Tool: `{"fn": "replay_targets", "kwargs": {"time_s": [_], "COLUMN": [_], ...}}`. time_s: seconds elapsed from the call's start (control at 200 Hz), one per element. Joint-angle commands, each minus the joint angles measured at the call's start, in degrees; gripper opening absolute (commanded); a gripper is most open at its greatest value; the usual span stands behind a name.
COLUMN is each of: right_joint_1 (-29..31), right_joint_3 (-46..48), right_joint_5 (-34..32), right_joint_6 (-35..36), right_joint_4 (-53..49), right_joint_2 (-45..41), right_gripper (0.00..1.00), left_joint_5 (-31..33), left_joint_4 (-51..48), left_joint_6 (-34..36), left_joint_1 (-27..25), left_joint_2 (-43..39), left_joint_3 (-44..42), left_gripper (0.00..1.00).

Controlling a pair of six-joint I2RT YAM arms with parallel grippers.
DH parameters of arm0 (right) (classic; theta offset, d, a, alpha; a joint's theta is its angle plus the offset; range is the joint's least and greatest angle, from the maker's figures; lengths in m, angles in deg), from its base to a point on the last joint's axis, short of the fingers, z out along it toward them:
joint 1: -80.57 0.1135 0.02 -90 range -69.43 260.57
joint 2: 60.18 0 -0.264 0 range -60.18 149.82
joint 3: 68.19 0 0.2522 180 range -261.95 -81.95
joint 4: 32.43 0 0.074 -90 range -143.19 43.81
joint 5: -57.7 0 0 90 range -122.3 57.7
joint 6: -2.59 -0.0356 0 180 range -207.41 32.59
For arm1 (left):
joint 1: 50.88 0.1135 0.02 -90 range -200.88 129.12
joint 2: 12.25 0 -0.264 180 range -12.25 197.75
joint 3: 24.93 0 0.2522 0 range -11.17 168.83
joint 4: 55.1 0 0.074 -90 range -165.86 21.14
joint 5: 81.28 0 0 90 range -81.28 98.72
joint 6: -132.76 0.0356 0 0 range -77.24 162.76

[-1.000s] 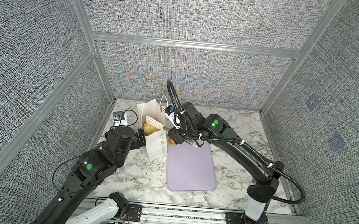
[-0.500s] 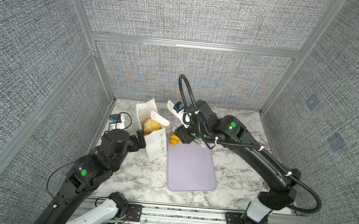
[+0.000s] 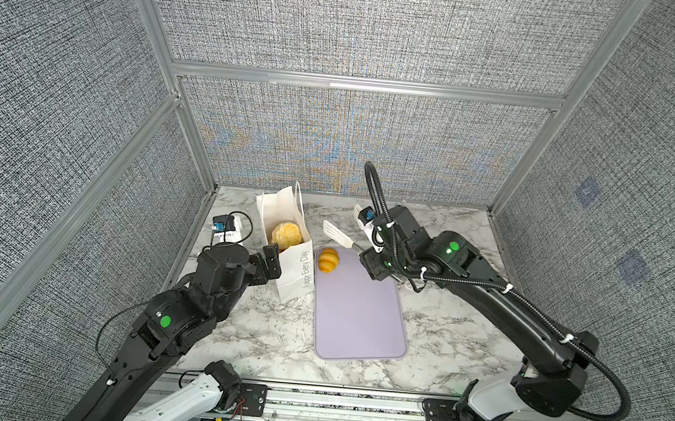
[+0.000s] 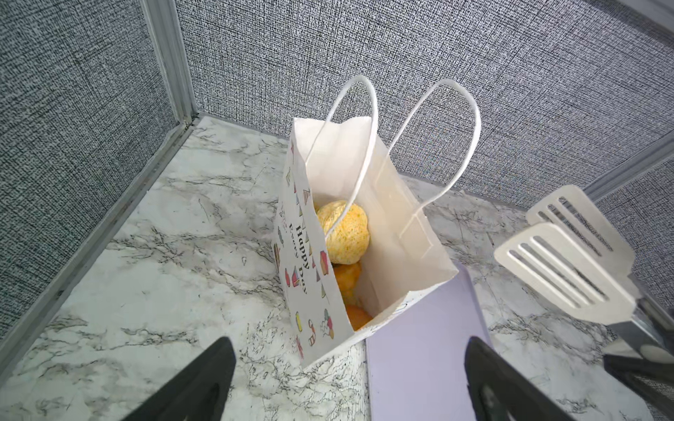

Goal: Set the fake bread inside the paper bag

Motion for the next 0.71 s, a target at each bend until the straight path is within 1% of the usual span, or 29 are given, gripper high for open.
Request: {"fn": "replay_targets", "kwargs": {"time_s": [0.0, 0.105, 0.205, 0.43, 0.58, 0.7], "right_joint_1": [-1.4, -2.3, -2.9, -4.4, -5.2, -5.2], "right_joint_3": [2.9, 5.4, 5.8, 4.3, 3.7, 2.4], "right_joint_5": [0.0, 0.7, 1.7, 4.9, 7.6, 7.9], "right_joint_6": [-2.9, -3.7, -4.4, -5.5, -5.7, -5.8], "right_joint_4": [2.8, 3.9, 3.9, 4.0, 4.9, 4.5], "right_joint_2": [1.1, 3.4, 6.4, 13.6, 17.2, 19.4], "right_gripper": [0.64, 0.65, 0.64, 0.65, 0.65, 0.65], "left_joint_5": [-1.0, -1.2, -1.1, 3.0, 4.3, 5.1], "left_joint_4": [1.5, 1.9, 2.6, 2.5, 2.3, 2.7], "left_joint_6": [-1.6, -2.7, -4.3, -7.9, -9.4, -10.9], "left_joint_1": [-0.7, -2.1, -4.2, -10.5, -13.3, -15.0], "left_joint_2": [-0.2, -0.1, 0.0, 0.9, 2.5, 2.7], "left_joint_3": [-0.8, -2.1, -3.7, -5.5, -6.0, -7.2], "left_gripper": [0.99, 0.99, 0.99, 0.99, 0.99, 0.99]}}
